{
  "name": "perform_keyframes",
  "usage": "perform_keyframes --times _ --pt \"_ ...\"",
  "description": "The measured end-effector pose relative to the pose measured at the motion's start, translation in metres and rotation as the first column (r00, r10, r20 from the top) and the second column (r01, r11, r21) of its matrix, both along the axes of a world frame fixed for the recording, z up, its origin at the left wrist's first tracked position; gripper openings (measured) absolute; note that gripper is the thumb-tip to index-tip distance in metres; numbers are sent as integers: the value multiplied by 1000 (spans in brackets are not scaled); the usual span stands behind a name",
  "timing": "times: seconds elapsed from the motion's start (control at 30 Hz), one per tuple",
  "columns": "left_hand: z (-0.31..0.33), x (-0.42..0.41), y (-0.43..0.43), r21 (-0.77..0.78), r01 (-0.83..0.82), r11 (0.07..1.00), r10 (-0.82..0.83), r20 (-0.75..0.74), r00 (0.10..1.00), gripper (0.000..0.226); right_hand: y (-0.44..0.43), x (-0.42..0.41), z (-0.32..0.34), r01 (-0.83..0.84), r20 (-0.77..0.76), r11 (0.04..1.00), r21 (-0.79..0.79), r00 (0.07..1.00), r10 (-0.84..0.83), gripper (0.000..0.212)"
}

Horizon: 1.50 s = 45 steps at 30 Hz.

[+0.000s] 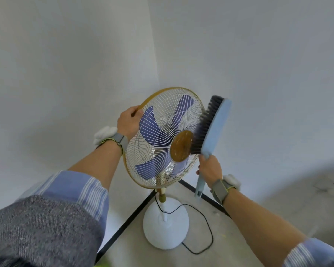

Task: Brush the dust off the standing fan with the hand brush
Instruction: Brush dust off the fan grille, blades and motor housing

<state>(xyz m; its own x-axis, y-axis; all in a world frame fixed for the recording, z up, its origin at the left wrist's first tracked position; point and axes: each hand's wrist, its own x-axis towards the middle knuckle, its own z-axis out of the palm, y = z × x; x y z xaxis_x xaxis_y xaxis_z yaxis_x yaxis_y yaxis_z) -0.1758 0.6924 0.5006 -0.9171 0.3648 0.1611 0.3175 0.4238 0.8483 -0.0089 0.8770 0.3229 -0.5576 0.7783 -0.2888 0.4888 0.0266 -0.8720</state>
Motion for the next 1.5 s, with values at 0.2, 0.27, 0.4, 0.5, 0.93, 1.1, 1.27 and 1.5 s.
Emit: perform_keyframes --times 0.2,0.27,0.4,0.5,0.93,1.1,1.27,1.5 --pt "6 -14 6 30 30 999 -32 68 997 36 -54 7 77 19 -303 999 30 953 -9 26" --pt "9 -18 6 52 49 997 -54 101 993 36 -73 3 88 -28 -409 999 -28 912 14 20" --pt "17 -27 4 96 112 989 -129 189 973 40 -120 -5 94 -145 -543 975 -169 839 31 19" --pt "21 -34 -3 87 179 980 -195 248 949 33 -156 -11 92 -172 -575 963 -206 818 23 17" --pt "22 -64 -12 90 347 934 -356 342 870 33 -226 -28 44 185 -181 970 157 971 -156 43" --pt "16 -68 -12 108 374 921 -388 335 859 42 -200 -18 45 403 -173 904 141 909 -379 36" --pt "12 -60 -7 125 389 913 -408 329 852 49 -225 -22 43 290 -62 928 232 957 -284 36" --pt "10 -54 -6 102 398 912 -410 277 869 49 -294 -18 55 170 -320 982 83 938 -136 25"
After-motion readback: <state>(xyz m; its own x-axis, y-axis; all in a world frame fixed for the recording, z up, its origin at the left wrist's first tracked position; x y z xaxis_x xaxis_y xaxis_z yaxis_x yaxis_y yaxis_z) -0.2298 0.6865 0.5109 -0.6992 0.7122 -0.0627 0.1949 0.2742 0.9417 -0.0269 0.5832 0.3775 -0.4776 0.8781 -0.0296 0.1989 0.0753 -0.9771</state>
